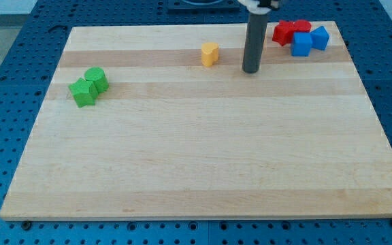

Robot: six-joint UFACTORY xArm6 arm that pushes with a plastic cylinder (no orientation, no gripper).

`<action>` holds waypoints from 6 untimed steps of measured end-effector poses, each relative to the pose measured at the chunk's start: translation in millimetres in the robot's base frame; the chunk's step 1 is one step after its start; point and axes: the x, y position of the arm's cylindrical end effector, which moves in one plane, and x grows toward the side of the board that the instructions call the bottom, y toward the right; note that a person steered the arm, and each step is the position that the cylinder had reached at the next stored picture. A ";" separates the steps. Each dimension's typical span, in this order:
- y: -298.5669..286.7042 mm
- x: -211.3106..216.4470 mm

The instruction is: Push the yellow heart below the yellow hexagon

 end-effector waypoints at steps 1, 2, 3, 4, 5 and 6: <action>-65.9 2.1; -127.9 -13.9; -126.9 -42.6; -91.7 -56.4; -52.9 -56.4; -67.2 -55.1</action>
